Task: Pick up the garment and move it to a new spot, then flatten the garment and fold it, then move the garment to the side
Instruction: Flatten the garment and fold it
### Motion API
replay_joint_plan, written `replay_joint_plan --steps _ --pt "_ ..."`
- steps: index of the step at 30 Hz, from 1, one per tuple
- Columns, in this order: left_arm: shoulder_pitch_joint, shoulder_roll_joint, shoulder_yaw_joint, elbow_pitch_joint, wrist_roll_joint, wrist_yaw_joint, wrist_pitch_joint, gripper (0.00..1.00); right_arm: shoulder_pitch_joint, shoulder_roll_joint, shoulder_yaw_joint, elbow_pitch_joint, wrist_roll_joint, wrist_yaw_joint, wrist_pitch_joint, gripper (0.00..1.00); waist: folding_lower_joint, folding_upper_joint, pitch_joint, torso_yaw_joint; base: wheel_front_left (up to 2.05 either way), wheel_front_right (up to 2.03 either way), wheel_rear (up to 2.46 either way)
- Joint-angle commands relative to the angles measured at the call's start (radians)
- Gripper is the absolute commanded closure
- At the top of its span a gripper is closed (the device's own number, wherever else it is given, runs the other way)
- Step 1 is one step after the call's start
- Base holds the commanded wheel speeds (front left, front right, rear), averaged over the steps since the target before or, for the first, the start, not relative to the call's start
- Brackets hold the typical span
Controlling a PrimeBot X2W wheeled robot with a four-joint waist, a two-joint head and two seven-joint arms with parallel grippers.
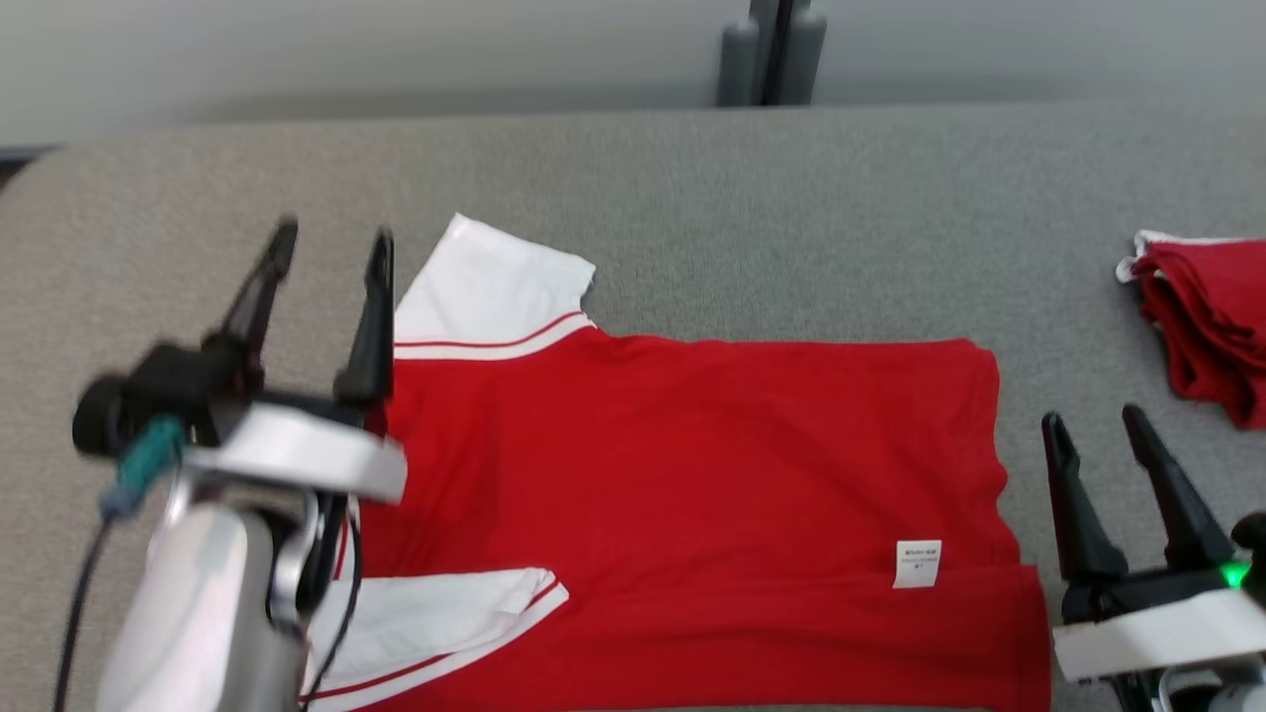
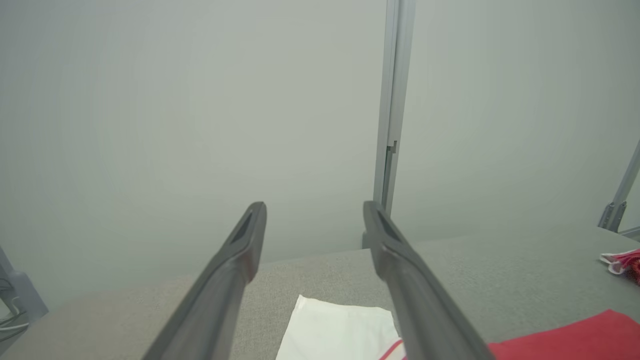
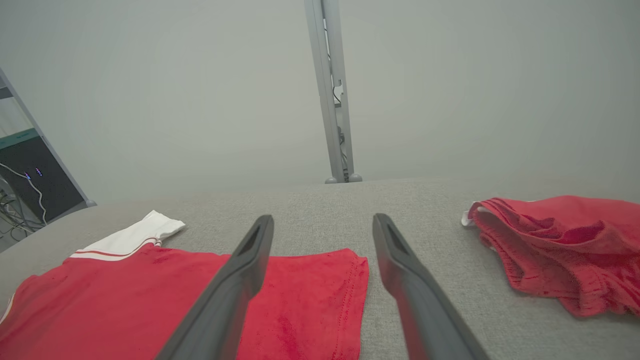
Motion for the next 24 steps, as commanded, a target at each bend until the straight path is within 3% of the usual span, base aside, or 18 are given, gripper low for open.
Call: replay_joint_plan --steps 1,6,12,24 --pt "-0.044 0.009 -0.001 0.012 -0.007 -0.007 0.008 0.0 -0.025 -0.008 0.001 -0.006 0.006 0.0 -0.006 0.0 0.0 0.0 0.086 -0.016 0.0 0.0 0.0" --pt "-0.282 0.009 -0.017 0.153 -0.024 -0.049 0.06 0.0 -0.111 -0.019 0.013 -0.005 0.013 0.0 -0.023 0.0 0.0 0.0 0.188 -0.046 0.0 0.0 0.0" --pt "-0.485 0.027 -0.041 0.435 -0.063 -0.098 0.139 0.0 -0.175 -0.024 0.044 0.026 0.023 0.0 -0.048 0.0 0.0 0.0 0.261 -0.081 0.0 0.0 0.0" --pt "-0.671 0.085 -0.078 0.89 -0.129 -0.124 0.24 0.0 -0.23 -0.027 0.086 0.083 0.047 0.0 -0.08 0.0 0.0 0.0 0.311 -0.137 0.0 0.0 0.0"
